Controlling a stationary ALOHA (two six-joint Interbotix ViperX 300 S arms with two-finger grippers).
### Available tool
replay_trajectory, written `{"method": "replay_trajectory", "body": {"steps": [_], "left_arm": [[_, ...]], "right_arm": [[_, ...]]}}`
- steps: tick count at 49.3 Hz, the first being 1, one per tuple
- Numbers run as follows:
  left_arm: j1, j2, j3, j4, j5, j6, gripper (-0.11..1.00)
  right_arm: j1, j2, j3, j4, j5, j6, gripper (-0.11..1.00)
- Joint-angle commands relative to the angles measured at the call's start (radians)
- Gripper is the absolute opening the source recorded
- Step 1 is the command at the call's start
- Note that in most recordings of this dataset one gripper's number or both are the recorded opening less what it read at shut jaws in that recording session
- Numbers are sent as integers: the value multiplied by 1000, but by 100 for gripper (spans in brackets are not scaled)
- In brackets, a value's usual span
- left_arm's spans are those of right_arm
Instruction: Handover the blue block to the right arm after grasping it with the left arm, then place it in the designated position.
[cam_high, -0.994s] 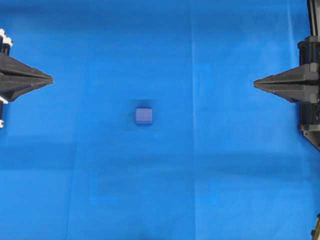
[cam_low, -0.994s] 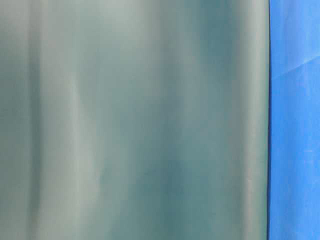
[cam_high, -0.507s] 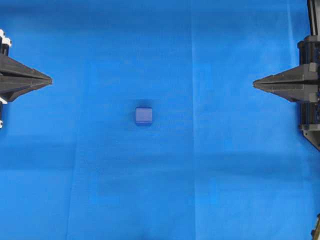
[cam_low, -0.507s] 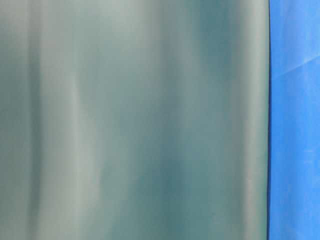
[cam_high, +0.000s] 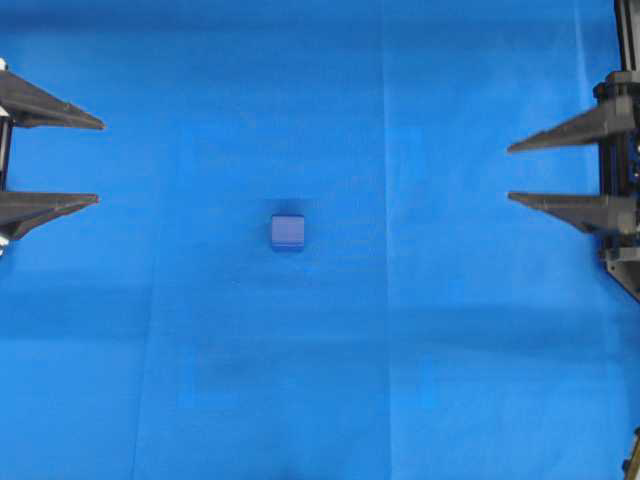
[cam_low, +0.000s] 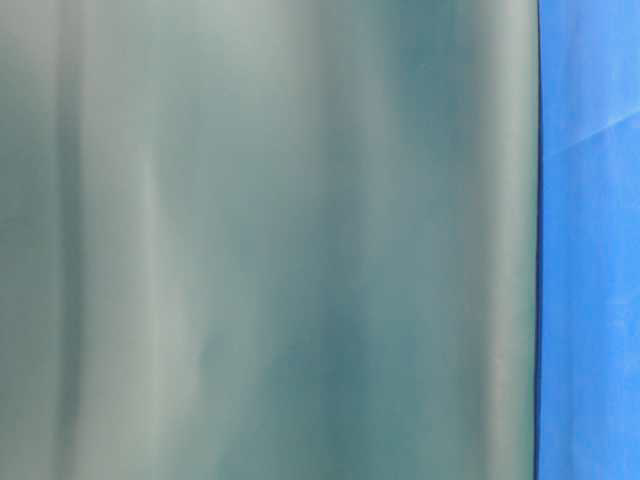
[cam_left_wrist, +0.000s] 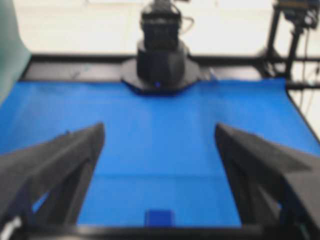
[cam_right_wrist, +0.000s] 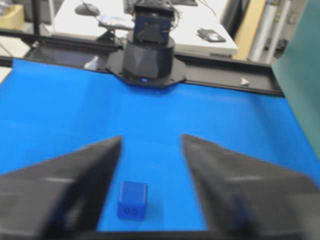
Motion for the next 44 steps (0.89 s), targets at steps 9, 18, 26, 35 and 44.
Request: {"method": "replay_trajectory", "body": {"steps": [9,18,26,35,44], "left_arm": [[-8,-11,-17,2,-6,0,93],[-8,-3,-17,2,-5,-2,93],[-8,41,-21,2,-40,-3,93],[-8,164,-75,2,-91,-3,93],[-3,322,-167,2,-144,-2,93]], "right_arm": [[-3,14,-29,2,23,2,97],[-3,11,-34,0,25,3,98],[-3,15,-37,2,23,3,98],[-3,17,-40,0,18,3,98],[-3,17,-44,2,18,3,98]]}}
